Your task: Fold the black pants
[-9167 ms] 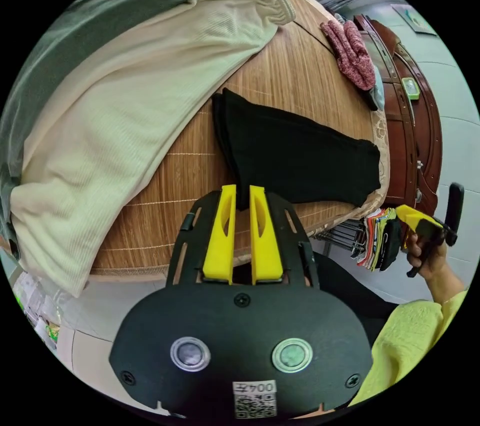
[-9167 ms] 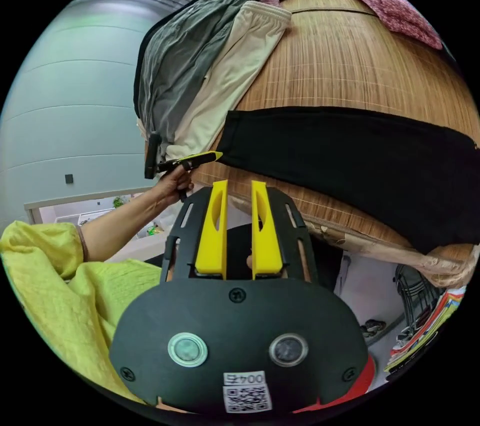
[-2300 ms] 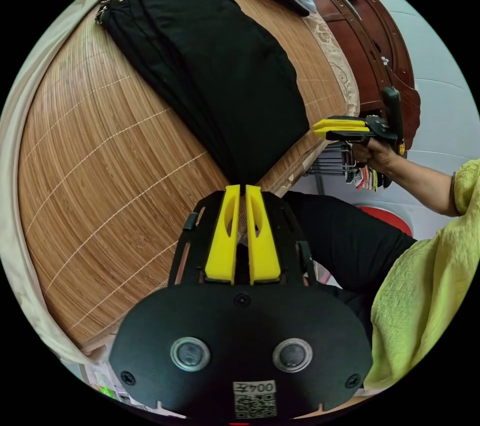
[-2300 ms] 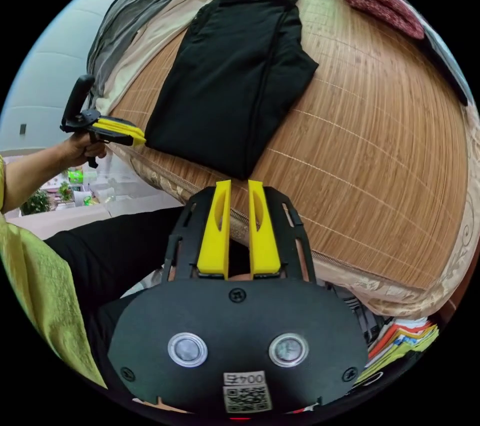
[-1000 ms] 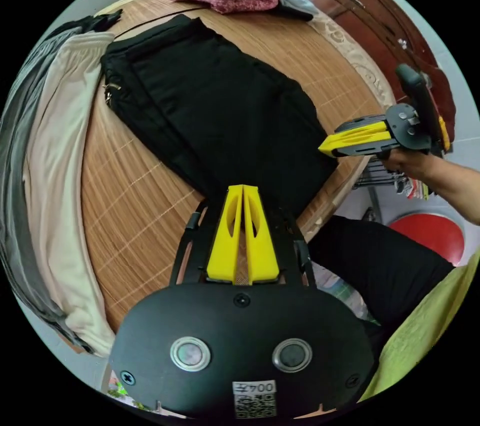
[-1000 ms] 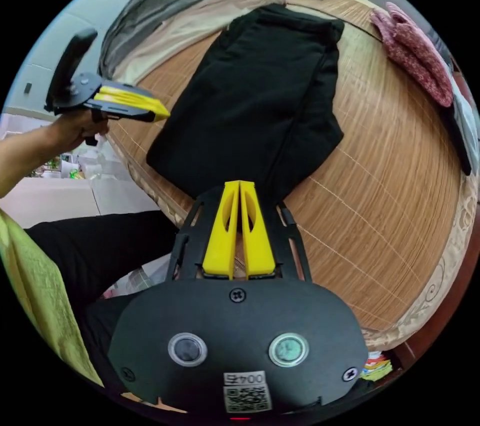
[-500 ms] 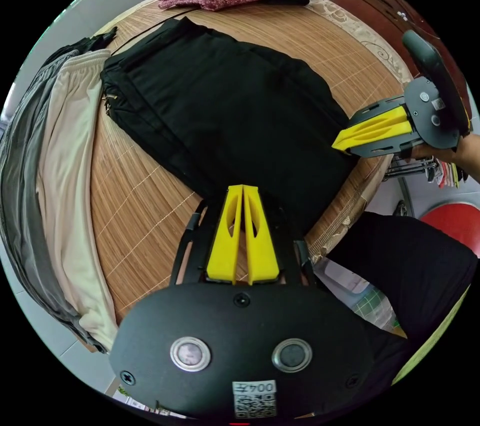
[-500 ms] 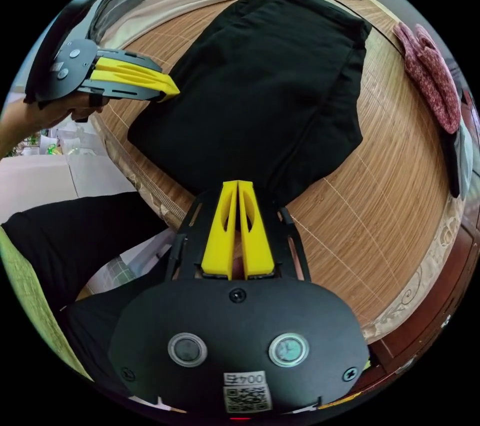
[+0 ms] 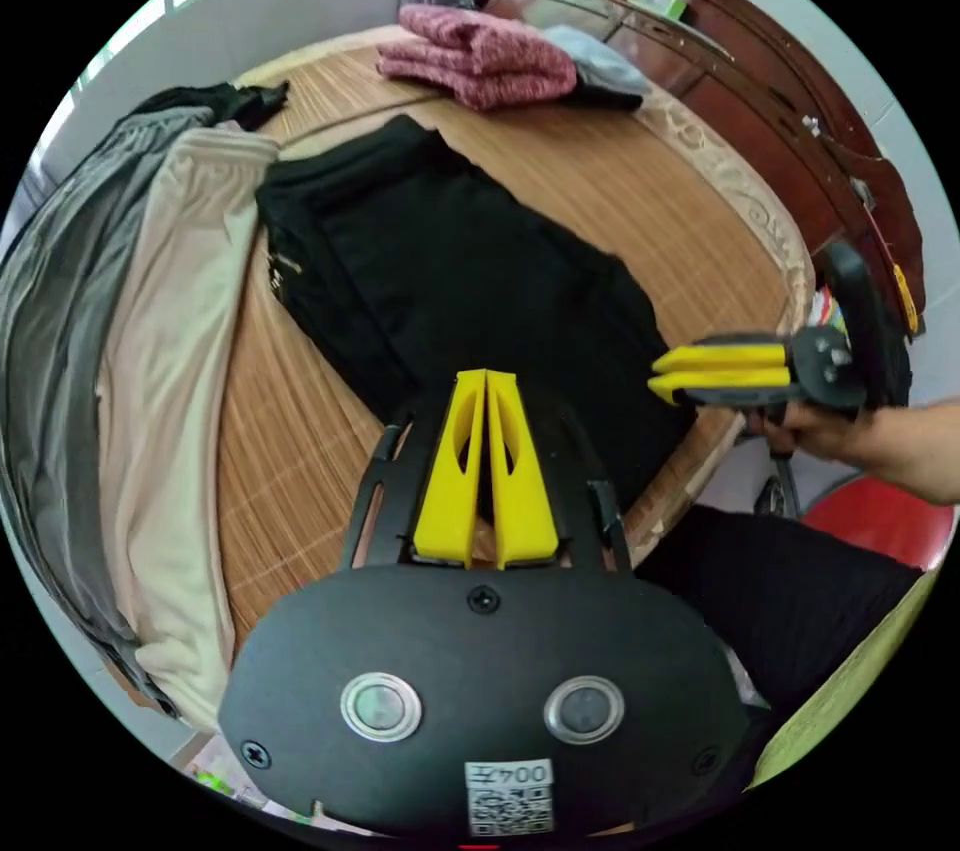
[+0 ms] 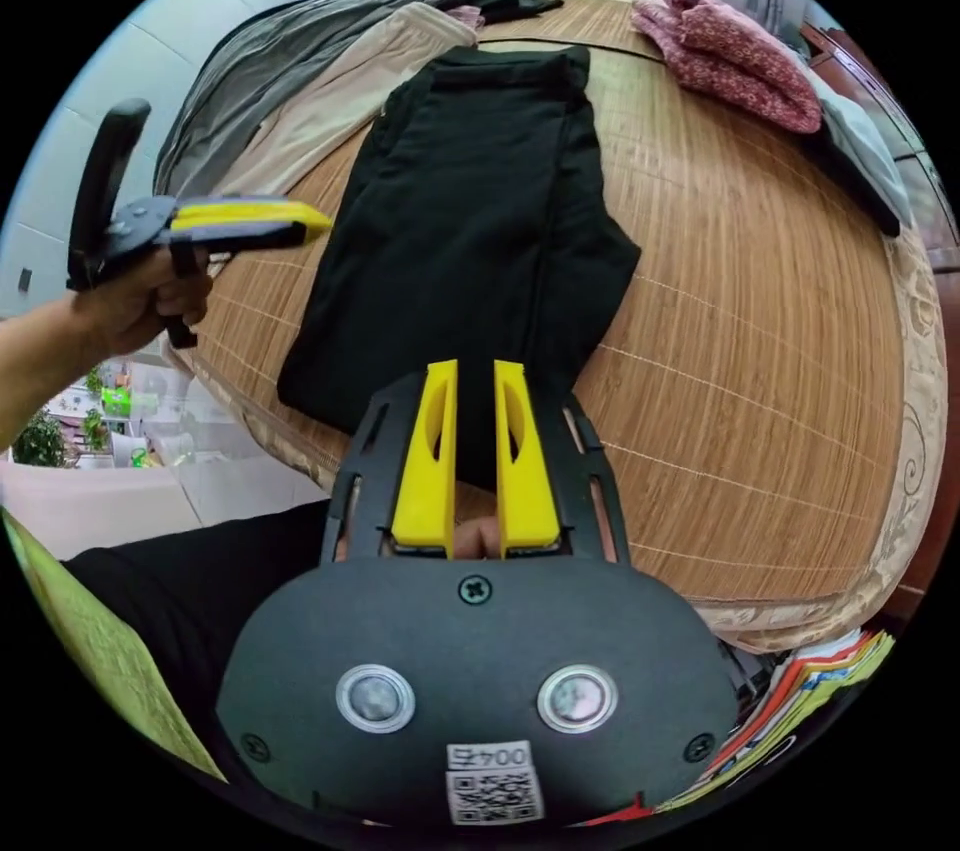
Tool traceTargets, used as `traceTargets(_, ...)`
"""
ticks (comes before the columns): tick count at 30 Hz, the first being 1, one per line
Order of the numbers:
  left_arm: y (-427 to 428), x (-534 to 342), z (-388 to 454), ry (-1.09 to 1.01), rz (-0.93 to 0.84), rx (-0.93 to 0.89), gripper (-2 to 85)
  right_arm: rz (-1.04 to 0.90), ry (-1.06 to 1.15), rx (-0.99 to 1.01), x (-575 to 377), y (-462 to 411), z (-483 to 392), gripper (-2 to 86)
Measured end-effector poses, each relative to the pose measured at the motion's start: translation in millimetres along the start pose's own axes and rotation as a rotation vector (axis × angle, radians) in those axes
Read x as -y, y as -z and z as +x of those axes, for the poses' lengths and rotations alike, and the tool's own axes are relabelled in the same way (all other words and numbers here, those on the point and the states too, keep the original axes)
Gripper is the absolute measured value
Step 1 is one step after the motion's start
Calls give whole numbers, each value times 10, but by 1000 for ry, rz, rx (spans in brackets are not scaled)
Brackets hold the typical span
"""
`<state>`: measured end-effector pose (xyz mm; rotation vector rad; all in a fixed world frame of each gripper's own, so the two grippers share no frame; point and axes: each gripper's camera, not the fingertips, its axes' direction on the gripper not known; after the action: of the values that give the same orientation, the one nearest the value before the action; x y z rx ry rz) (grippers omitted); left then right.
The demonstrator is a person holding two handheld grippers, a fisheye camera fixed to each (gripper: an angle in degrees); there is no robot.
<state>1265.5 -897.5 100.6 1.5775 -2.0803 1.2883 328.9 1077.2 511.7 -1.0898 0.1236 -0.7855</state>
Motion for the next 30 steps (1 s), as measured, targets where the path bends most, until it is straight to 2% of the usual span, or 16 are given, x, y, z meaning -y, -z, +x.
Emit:
traceTargets(3, 66, 514, -105, -26, 69, 48, 0, -42, -2, -21, -75, -191, -22, 44)
traceTargets(9, -290, 1795, -131, -182, 77, 154, 0, 41, 12, -44, -207, -223, -88, 69)
traceTargets(13, -745, 2463, -73, -227, 2, 193, 1, 73, 16, 20, -258, -222, -86, 112)
traceTargets(16, -1051, 2839, -132, -176, -118, 159, 2, 92, 47, 47, -286, -222, -121, 139)
traceTargets(19, -1157, 2955, -184, -91, -178, 123, 3, 93, 75, 48, -274, -226, -171, 158)
traceTargets(23, -1143, 2932, -18, -177, -173, 193, 2, 88, 80, 50, -230, -226, -180, 159)
traceTargets(30, -1046, 3051, 2, -144, -189, 204, 3, 21, 38, 59, 2, -202, -95, 95)
